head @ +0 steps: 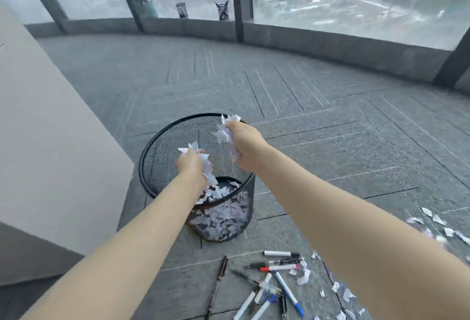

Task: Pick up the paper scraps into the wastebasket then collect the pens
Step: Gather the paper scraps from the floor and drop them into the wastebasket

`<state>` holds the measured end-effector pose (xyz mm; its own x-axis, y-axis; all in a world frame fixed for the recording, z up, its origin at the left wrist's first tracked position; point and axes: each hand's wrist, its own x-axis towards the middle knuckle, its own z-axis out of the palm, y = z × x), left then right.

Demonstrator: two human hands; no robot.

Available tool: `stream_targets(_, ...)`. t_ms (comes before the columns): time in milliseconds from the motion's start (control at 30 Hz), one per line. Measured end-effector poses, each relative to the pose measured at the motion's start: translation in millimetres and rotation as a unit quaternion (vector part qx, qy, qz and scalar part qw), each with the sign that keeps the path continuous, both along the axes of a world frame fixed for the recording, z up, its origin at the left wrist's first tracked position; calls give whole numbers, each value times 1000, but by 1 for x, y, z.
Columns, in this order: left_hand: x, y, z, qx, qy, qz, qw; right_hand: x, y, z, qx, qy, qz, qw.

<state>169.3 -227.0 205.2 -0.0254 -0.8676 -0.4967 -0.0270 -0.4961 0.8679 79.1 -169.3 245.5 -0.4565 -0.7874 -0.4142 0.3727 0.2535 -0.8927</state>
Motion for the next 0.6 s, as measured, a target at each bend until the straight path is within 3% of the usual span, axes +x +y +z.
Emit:
stream_targets(133,14,-23,-3,-18,-93,-100,990,3,-2,-6,51,58,93,993)
stream_targets(300,22,-36,7,-35,-165,-213,962,-11,2,-14,72,121,93,986)
stream_targets(433,19,-33,-1,-91,-178,-227,953,-14,-5,-24,78,97,49,991)
stream_targets(600,14,-26,-10,-81,-164,-207,961,-9,-12,-26,66,81,25,994)
